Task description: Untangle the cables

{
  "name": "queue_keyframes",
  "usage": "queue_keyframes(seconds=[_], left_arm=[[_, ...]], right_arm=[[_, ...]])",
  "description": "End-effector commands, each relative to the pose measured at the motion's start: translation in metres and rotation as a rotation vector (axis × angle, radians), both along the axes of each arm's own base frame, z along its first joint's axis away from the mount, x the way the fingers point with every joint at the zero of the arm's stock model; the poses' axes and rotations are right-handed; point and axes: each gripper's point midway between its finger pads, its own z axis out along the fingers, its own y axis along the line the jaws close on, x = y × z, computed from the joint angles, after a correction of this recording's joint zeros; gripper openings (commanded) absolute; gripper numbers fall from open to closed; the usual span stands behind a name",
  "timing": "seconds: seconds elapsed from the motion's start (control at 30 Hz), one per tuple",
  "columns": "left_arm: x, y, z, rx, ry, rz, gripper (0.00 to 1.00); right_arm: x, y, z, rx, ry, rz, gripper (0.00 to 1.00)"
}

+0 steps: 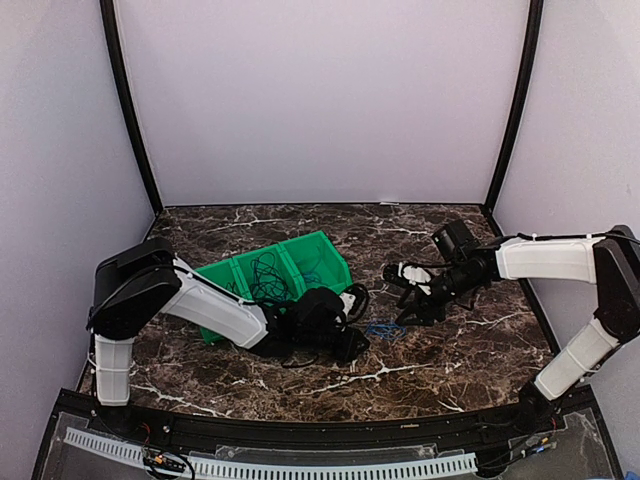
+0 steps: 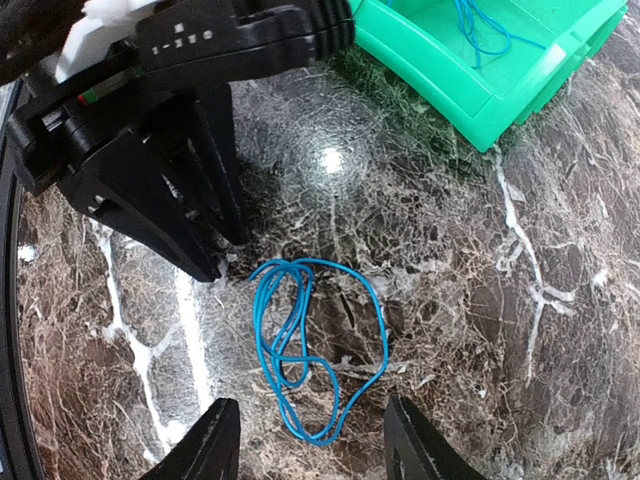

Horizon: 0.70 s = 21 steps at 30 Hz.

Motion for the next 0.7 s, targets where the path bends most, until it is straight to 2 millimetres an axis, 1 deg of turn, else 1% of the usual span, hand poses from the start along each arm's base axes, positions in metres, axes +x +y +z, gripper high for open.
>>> queue_keyframes(seconds=[0.0,0.13,0.3,0.4,0.43,0.47,0.53,0.67], left_arm=[[0.009,0.000,-0.015,-0.007,0.042,0.036,0.26],[0.013,0.000,-0.023,-0.013,0.060,0.043,0.22],[0.015,-0.004,-0.033,-0.010,0.069,0.034,0.15],[0.015,-0.006,-0.035,-0.011,0.074,0.026,0.12],[0.015,-0.006,-0.035,-0.013,0.074,0.024,0.08],[0.015,-0.007,-0.035,-0.013,0.072,0.021,0.05],[0.015,-0.007,-0.035,-0.010,0.071,0.018,0.01],[0.012,-0.003,-0.036,0.004,0.073,0.011,0.00]], right_arm=[[0.001,0.007,0.009,0.022,-0.024,0.025,0.52],[0.000,0.012,0.003,0.014,-0.003,0.030,0.53],[0.001,0.018,-0.010,-0.012,0.020,0.025,0.53],[0.006,0.019,-0.022,-0.050,0.032,-0.003,0.53],[0.009,0.018,-0.026,-0.067,0.035,-0.014,0.51],[0.011,0.018,-0.028,-0.077,0.040,-0.024,0.50],[0.017,0.018,-0.029,-0.088,0.030,-0.051,0.41],[0.029,0.015,-0.022,-0.096,-0.017,-0.101,0.27]])
